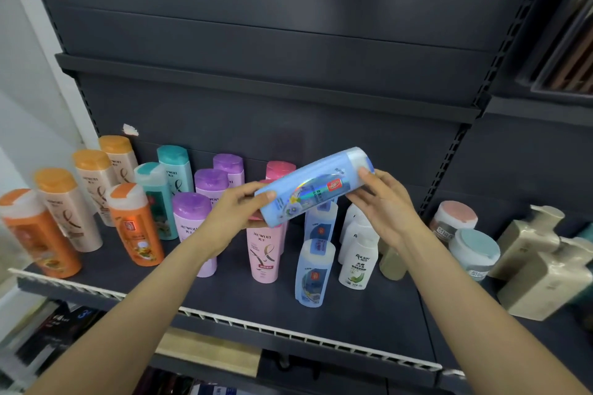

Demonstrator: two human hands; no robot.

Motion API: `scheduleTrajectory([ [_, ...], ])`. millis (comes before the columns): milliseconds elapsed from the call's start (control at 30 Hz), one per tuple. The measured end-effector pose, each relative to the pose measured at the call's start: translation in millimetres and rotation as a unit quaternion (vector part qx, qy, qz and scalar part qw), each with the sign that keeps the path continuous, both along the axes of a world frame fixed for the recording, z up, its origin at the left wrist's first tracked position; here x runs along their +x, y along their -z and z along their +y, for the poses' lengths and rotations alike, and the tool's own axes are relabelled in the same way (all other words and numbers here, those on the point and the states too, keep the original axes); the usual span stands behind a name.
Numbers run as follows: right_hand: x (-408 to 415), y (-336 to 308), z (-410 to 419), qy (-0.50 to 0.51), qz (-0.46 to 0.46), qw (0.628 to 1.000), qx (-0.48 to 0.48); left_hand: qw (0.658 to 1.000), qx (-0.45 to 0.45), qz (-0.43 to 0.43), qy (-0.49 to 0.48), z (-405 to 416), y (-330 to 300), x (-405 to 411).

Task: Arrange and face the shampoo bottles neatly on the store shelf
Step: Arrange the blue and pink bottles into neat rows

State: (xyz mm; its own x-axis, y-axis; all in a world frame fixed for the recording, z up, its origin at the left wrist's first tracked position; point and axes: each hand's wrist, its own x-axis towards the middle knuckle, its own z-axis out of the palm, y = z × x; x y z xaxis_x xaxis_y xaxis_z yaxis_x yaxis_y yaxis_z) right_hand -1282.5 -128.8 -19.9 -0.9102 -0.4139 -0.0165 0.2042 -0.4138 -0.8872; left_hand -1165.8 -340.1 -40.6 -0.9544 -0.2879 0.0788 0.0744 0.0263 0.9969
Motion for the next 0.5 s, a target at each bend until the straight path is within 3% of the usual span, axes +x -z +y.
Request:
scheduleTrajectory([
  [100, -4, -3, 1, 0.027, 0.005, 0.998, 0.052, 0.997, 0.029, 0.001, -0.066, 0, -3, -9],
  [200, -7, -8, 0, 0.046, 0.01, 0.993, 0.105, 0.996, 0.07, -0.007, -0.057, -1, -2, -15],
  [500, -18, -12, 2, 0.034, -0.042, 0.99, 0.134, 0.991, 0.094, -0.069, -0.062, -4, 4, -26],
])
